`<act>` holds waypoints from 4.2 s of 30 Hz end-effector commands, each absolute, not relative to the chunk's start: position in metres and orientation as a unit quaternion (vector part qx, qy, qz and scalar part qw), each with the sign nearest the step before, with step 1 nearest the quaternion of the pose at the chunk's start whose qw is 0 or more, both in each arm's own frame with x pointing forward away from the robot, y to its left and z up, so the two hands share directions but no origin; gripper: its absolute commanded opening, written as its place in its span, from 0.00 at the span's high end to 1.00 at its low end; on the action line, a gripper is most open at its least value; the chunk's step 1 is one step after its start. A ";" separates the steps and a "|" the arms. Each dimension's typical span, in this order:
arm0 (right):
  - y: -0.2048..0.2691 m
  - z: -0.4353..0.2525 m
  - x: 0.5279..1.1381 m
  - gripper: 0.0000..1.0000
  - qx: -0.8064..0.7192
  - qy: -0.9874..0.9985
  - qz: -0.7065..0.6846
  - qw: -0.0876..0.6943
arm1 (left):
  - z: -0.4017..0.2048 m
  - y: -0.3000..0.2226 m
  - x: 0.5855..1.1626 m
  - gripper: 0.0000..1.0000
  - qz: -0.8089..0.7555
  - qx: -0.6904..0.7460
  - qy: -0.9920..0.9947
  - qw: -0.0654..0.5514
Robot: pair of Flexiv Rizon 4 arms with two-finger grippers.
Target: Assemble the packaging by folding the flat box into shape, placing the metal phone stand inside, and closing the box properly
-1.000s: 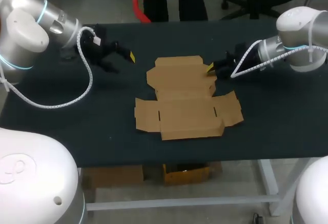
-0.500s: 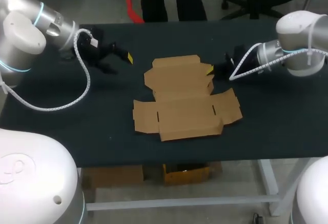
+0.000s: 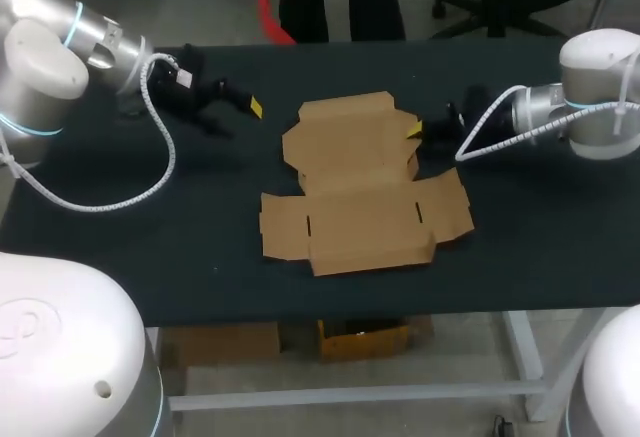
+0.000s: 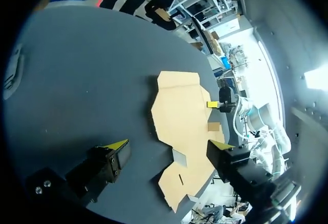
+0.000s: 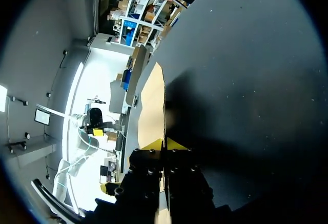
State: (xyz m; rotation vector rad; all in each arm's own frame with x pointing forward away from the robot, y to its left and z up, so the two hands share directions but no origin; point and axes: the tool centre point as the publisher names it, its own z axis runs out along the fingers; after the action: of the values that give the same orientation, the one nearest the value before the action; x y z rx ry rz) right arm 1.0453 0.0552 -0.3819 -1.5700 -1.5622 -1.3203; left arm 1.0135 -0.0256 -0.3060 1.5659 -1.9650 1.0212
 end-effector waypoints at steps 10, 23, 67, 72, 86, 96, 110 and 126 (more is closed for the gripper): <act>0.049 -0.366 1.035 1.00 -0.547 -0.581 -0.535 0.278 | -0.310 -0.024 1.019 0.00 0.369 0.560 -0.708 0.220; 0.049 -0.366 1.035 1.00 -0.547 -0.581 -0.535 0.278 | -0.310 -0.024 1.019 0.00 0.369 0.560 -0.708 0.220; 0.074 -0.321 1.069 1.00 -0.427 -0.558 -0.665 0.254 | -0.301 -0.080 1.060 0.00 0.536 0.405 -0.717 0.183; 0.075 -0.318 1.071 1.00 -0.417 -0.555 -0.674 0.253 | -0.300 -0.086 1.065 0.00 0.544 0.389 -0.718 0.193; 0.084 -0.314 1.078 1.00 -0.401 -0.554 -0.683 0.258 | -0.297 -0.107 1.076 0.33 0.558 0.342 -0.721 0.226; 0.087 -0.311 1.082 1.00 -0.391 -0.549 -0.692 0.259 | -0.297 -0.124 1.076 0.47 0.565 0.321 -0.722 0.240; 0.091 -0.310 1.086 1.00 -0.382 -0.546 -0.697 0.263 | -0.296 -0.133 1.073 0.55 0.570 0.303 -0.722 0.249; 0.092 -0.307 1.087 1.00 -0.377 -0.544 -0.702 0.263 | -0.295 -0.136 1.072 0.67 0.572 0.295 -0.723 0.250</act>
State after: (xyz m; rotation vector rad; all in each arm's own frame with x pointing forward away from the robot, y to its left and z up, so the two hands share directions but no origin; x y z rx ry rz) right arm 1.0829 0.0919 -0.3045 -1.0515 -1.4873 -1.8901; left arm 1.0686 -0.1346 -0.2927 0.8157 -1.9747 1.5590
